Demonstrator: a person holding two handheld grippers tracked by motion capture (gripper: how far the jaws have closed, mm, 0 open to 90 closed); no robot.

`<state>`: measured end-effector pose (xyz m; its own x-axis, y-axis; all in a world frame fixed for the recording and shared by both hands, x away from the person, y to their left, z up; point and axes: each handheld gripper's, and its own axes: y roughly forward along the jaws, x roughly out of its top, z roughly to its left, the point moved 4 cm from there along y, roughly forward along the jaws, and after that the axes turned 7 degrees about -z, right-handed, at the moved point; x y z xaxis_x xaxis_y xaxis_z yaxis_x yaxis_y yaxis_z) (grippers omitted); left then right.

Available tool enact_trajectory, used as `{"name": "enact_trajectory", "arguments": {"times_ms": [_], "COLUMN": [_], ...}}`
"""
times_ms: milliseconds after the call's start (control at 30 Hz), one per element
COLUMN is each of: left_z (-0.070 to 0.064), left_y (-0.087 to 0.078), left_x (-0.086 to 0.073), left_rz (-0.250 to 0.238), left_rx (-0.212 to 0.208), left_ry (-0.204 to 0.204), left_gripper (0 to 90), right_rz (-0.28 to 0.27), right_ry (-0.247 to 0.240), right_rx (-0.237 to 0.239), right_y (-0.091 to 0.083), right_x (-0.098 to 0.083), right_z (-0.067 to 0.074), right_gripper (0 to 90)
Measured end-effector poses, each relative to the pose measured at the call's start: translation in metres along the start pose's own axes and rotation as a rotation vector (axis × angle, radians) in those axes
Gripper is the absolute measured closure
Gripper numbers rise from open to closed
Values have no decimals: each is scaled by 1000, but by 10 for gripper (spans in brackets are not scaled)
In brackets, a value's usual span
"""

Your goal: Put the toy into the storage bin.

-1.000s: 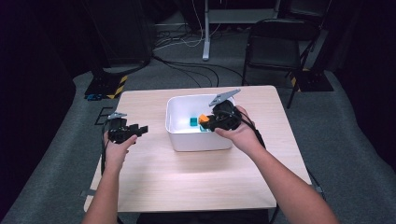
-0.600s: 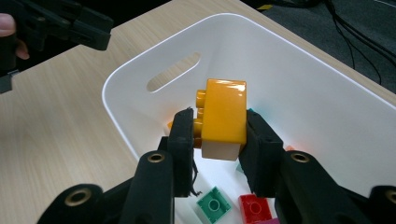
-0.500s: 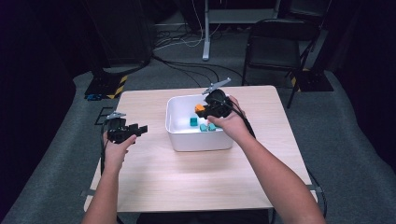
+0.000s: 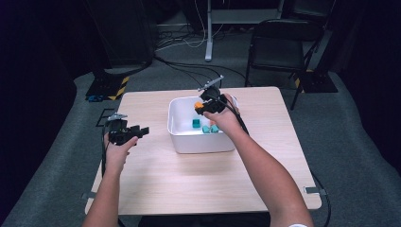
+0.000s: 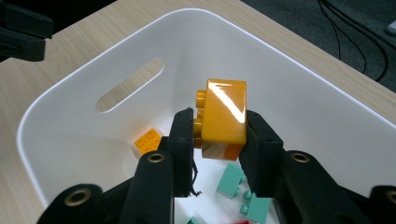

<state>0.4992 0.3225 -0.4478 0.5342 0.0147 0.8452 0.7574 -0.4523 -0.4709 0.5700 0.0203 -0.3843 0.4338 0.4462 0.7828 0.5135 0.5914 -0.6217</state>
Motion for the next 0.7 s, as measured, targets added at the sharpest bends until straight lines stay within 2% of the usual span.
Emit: {"name": "enact_trajectory", "arguments": {"times_ms": [200,333,467,600,700], "left_z": [2,1,2,2,2], "left_y": [0,-1,-1,-1,-1], "left_x": [0,0,0,0,-2], "left_rz": [-2,1,0,0,3], "left_rx": [3,1,1,2,10], "left_ry": [-4,-5,-5,-6,-7], "left_gripper": [456,456,456,455,455], "right_rz": [1,14,6,-12,-30], "right_ry": [32,20,20,12,11], "right_rx": [-16,-26,-35,-33,-27], "right_y": [15,22,20,11,5], "right_x": [3,1,1,3,5], "right_z": [-4,-5,-4,-1,4], "right_gripper": [670,666,589,565,510]}}
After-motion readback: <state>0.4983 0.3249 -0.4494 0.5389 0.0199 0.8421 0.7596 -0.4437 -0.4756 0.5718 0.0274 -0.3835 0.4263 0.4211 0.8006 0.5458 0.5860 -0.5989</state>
